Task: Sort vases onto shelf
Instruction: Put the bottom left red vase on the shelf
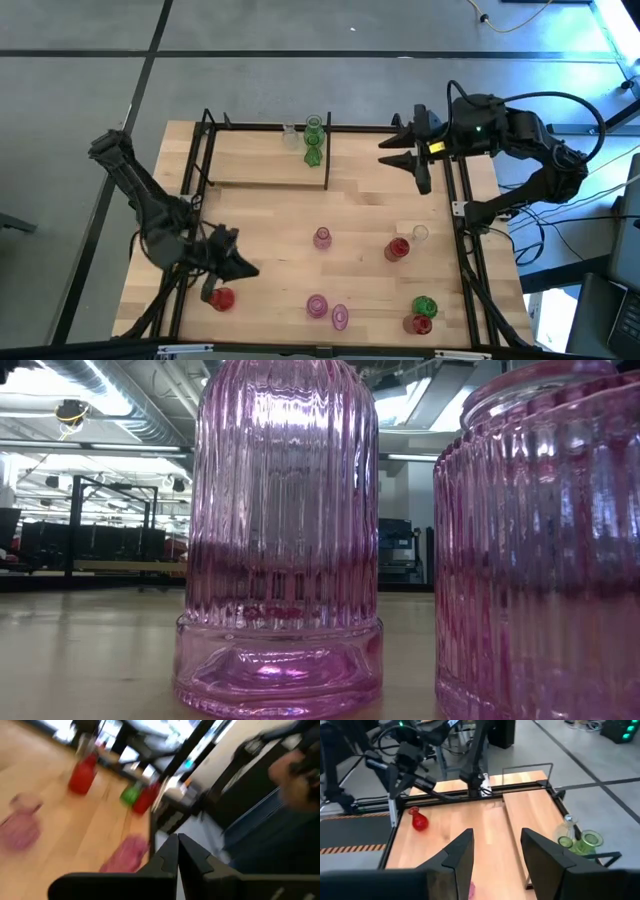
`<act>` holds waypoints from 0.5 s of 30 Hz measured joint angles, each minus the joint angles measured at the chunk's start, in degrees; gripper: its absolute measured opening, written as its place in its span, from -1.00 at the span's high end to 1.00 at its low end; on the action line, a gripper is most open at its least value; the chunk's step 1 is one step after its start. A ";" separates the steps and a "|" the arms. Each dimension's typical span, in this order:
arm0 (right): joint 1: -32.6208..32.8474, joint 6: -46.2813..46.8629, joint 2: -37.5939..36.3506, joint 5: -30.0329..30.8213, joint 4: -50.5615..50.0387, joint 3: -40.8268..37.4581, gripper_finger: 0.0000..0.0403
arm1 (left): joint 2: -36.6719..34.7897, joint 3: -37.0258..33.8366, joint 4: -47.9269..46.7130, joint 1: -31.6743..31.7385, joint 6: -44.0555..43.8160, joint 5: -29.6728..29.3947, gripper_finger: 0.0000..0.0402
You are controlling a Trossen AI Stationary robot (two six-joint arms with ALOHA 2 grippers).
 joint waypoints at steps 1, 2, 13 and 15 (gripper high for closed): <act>-0.49 -0.48 0.10 -0.90 0.01 0.00 0.22 | 0.02 1.99 -6.08 -1.00 -2.45 -0.47 1.00; -0.87 -0.94 0.38 -1.73 0.11 0.00 0.22 | 0.10 3.94 -11.95 -1.59 -4.89 -0.72 1.00; -3.52 -1.34 2.24 -2.76 -1.21 0.00 0.22 | 2.43 13.63 -43.25 -3.93 -20.08 17.12 1.00; -3.48 -1.29 2.66 -2.79 -1.17 0.00 0.22 | 2.43 13.65 -44.93 -5.23 -21.98 19.84 1.00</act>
